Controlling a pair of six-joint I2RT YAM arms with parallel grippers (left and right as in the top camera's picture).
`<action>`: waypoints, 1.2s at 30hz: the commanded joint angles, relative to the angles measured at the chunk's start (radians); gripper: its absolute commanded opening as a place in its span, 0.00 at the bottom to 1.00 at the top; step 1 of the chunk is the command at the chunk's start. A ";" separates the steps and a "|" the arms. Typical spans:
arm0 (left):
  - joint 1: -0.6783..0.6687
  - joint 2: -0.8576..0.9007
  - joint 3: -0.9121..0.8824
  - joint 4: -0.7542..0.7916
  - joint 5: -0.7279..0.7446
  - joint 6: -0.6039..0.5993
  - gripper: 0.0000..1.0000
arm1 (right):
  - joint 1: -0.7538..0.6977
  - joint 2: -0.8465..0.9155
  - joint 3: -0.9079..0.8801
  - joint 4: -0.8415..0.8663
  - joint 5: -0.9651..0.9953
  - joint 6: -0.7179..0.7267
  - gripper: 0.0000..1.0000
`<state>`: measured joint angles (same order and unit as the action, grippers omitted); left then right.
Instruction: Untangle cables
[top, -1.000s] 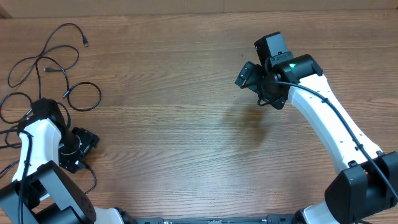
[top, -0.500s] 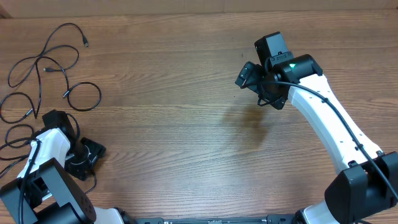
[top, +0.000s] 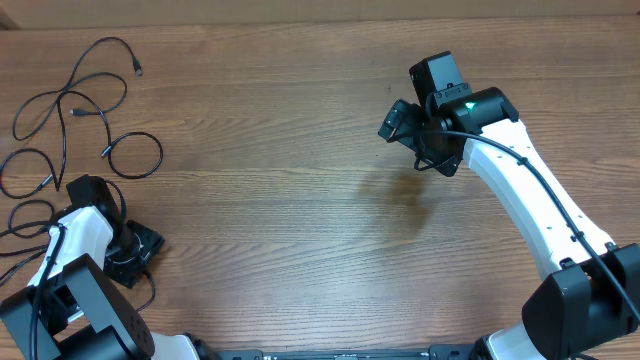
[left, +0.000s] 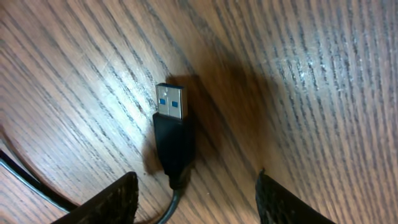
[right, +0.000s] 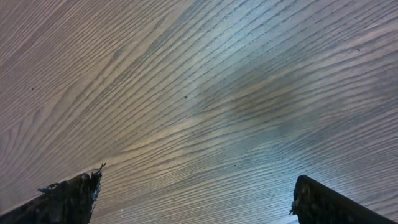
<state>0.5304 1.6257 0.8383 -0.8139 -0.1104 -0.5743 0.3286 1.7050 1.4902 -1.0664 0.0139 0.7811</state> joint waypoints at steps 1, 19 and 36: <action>0.000 0.004 -0.016 0.006 -0.027 -0.011 0.60 | -0.003 0.007 0.001 0.003 0.002 -0.005 1.00; 0.000 0.004 -0.084 0.100 0.060 -0.069 0.13 | -0.003 0.007 0.001 0.003 0.002 -0.005 1.00; -0.001 0.003 -0.081 0.356 0.541 -0.152 0.04 | -0.003 0.008 0.001 0.008 0.003 -0.005 1.00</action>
<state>0.5316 1.6157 0.7689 -0.4881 0.2928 -0.6609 0.3286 1.7050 1.4902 -1.0649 0.0143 0.7811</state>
